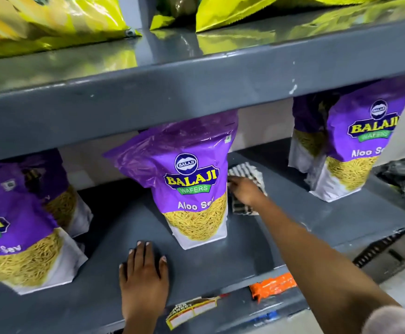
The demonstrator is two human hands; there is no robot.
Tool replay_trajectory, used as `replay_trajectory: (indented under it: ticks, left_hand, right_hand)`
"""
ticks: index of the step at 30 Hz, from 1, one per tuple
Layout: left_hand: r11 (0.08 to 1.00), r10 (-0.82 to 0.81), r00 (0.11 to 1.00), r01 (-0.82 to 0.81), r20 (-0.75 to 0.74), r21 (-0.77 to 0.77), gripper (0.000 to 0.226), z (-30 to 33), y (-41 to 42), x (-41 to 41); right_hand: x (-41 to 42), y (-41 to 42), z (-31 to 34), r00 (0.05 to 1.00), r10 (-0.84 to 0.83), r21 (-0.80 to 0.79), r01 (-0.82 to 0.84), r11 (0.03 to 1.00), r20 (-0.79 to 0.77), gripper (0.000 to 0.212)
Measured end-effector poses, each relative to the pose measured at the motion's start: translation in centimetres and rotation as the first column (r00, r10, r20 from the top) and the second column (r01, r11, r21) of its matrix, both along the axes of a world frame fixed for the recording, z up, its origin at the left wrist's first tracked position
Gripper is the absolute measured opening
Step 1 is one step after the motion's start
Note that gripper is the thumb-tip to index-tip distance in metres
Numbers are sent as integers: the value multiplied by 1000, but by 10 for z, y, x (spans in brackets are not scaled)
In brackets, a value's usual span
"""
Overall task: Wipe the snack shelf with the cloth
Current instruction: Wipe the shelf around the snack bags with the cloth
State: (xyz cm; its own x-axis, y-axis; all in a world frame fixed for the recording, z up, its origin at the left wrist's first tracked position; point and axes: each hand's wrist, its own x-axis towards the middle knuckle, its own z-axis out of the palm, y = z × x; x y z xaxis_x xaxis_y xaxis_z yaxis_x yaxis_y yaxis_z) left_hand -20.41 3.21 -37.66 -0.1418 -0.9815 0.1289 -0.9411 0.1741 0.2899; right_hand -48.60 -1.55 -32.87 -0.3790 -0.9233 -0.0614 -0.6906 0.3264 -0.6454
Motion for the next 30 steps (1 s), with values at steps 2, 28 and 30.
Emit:
replay_trajectory:
  ticks: [2,28,30]
  left_hand:
    - [1000,18,1000,-18,-6,-18,66,-1,-1,-1]
    - [1000,-25,1000,25,4,-5,67,-6,-11,-4]
    - [999,-47,999,46,26,24,66,-3,-10,-2]
  right_hand:
    - [1,-17,10,997,50,-48,-52,997,-56,31]
    - [-8,46,-25,866,-433,170,480,861,-250,61]
    - [1,72,-25,852,-463,162,507,847,-246,59]
